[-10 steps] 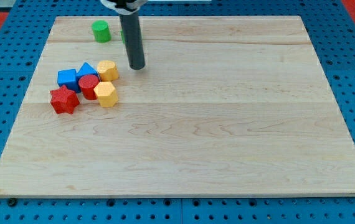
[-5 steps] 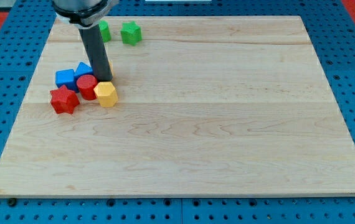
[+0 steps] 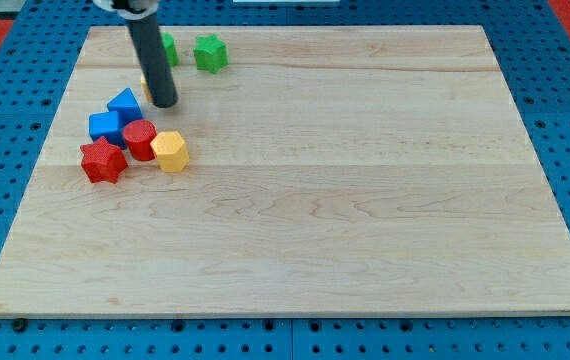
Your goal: Place yellow heart to the left of green circle
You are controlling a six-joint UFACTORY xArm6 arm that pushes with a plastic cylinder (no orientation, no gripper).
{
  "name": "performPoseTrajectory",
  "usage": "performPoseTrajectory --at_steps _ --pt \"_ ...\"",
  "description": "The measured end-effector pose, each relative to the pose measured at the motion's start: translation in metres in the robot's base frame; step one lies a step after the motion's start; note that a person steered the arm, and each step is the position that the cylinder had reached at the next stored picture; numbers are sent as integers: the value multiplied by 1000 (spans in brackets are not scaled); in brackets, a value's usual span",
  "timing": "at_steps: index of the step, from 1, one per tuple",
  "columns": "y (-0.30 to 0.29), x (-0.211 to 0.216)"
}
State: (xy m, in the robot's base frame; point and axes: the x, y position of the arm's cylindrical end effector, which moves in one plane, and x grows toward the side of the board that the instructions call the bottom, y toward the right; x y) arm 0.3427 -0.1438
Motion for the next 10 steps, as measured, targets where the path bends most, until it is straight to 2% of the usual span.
performPoseTrajectory --at_steps 4,7,10 --pt "-5 -26" --pt "-53 -31" --pt "-98 -62"
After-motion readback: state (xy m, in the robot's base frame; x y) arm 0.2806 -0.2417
